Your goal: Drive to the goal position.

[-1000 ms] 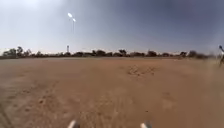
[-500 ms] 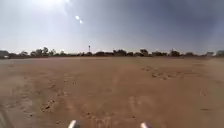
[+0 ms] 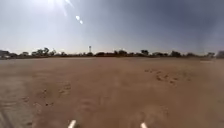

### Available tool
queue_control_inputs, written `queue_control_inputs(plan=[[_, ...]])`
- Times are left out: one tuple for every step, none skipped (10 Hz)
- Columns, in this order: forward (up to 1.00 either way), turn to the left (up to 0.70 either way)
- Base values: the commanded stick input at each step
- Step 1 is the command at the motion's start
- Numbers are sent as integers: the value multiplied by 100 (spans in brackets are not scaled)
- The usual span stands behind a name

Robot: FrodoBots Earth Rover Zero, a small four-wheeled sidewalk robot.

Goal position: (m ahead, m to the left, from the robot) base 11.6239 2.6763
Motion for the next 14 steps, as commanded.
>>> queue_control_inputs(plan=[[70, 0], [70, 0], [70, 0], [70, 0], [70, 0], [70, 0], [70, 35], [70, 35], [70, 35], [70, 35], [70, 0], [70, 0], [70, 0], [70, 0]])
